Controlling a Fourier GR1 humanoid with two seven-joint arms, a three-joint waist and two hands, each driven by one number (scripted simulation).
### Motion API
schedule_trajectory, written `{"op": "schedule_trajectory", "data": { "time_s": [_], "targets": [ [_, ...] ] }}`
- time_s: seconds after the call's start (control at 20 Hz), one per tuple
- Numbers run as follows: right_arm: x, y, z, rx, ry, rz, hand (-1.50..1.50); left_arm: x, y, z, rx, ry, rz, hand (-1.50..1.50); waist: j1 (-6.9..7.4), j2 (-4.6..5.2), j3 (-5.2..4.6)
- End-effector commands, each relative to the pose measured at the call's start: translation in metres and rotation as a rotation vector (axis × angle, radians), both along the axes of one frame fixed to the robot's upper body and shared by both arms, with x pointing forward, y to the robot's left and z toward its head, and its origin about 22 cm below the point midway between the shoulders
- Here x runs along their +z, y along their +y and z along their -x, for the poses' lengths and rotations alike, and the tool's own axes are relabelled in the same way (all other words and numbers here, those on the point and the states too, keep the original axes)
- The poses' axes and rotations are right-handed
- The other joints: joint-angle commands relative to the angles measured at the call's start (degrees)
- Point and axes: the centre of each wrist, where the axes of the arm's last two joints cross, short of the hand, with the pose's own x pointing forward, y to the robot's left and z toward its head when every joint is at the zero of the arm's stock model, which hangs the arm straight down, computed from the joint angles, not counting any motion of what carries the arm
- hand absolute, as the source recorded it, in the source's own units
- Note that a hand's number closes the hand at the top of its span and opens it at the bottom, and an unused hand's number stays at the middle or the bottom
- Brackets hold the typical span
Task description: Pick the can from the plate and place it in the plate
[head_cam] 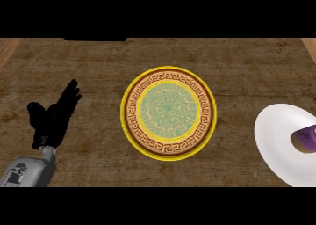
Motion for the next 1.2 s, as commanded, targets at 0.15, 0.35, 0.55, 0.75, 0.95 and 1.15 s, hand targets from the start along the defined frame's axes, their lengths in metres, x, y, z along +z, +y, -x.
{"op": "schedule_trajectory", "data": {
  "time_s": [0.15,0.35,0.55,0.75,0.95,1.15],
  "targets": [
    [-0.023,0.021,-0.021,0.128,0.087,0.009,-1.50,0.010,0.006,-0.015,-0.002,-0.010,-0.008,0.00,-0.31,0.00,-0.03],
    [-0.002,0.021,-0.035,0.132,0.111,0.031,-1.50,-0.001,0.021,-0.010,0.008,0.009,-0.021,0.00,-0.48,-0.07,-0.07],
    [-0.025,0.040,-0.036,0.129,0.092,0.076,-1.50,0.016,0.030,0.004,0.008,0.012,-0.016,0.00,-0.64,-0.31,-0.08],
    [-0.055,0.046,-0.032,0.135,0.098,0.077,-1.50,0.014,0.021,0.000,0.016,-0.003,0.000,0.00,-0.59,-0.20,-0.06],
    [-0.051,0.059,-0.043,0.143,0.094,0.121,-1.50,0.002,0.000,-0.007,0.020,0.013,-0.014,0.00,-1.09,-0.28,-0.09],
    [-0.062,0.066,-0.037,0.185,0.113,0.166,-1.50,-0.010,0.033,0.007,0.027,0.012,0.005,0.00,-1.09,-0.33,-0.12]
  ]
}}
